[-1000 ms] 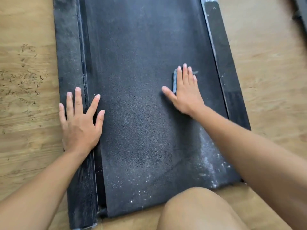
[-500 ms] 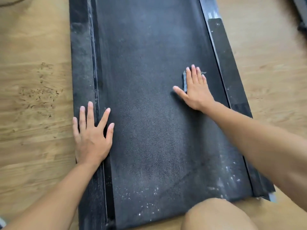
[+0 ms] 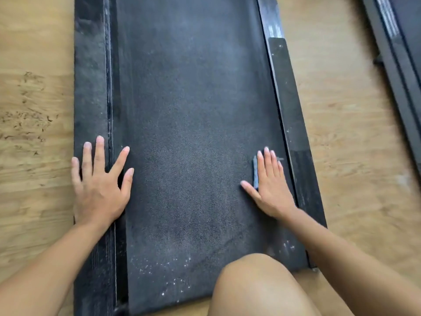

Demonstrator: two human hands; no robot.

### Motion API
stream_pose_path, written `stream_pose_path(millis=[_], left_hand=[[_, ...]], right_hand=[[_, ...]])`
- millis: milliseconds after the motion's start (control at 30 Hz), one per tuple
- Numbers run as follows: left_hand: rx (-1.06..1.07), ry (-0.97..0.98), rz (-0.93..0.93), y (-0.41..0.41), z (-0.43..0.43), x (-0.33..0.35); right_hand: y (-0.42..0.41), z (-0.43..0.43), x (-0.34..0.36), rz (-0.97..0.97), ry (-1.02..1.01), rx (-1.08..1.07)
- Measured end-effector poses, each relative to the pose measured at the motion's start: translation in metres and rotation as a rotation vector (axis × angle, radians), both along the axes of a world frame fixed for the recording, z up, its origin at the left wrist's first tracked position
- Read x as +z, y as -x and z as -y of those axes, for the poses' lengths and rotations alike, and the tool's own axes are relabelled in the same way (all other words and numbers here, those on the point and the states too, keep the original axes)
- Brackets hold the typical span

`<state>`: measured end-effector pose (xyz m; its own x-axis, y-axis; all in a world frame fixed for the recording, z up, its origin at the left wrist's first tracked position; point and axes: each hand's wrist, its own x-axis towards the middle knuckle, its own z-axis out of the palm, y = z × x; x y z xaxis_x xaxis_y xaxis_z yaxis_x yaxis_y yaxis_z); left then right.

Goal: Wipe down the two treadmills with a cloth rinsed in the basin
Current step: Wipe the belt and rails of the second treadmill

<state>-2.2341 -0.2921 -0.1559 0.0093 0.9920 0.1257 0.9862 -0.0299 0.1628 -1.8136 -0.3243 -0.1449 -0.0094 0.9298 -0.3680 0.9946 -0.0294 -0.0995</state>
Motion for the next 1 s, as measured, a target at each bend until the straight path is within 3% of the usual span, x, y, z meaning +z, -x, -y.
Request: stream_pose_path(millis=[100, 167, 367, 433, 800, 867, 1000], left_hand=[[-0.006, 0.011, 0.02, 0.0, 0.001, -0.001], [0.0, 0.014, 0.021, -0.001, 0.001, -0.002], [-0.02, 0.024, 0.034, -0.001, -0.001, -0.002], [-0.012, 0.012, 0.038, -0.001, 0.0, -0.003], [-0.004, -0.005, 0.022, 0.0, -0.001, -0.003], [-0.003, -0.004, 0.022, 0.0, 0.0, -0.003], [-0.009, 0.02, 0.034, 0.0, 0.0, -0.004]], right_hand=[[-0.02, -0.091, 0.002, 0.016, -0.068, -0.066], [-0.024, -0.092, -0.001, 0.002, -0.064, -0.062], [-0.029, 0.123, 0.0, 0.006, 0.034, 0.085], [-0.036, 0.148, 0.003, 0.022, 0.098, 0.101], [-0.018, -0.088, 0.002, -0.072, -0.046, -0.1], [-0.015, -0.054, 0.003, -0.069, -0.033, -0.008], [-0.022, 0.096, -0.015, -0.013, 0.01, 0.133]])
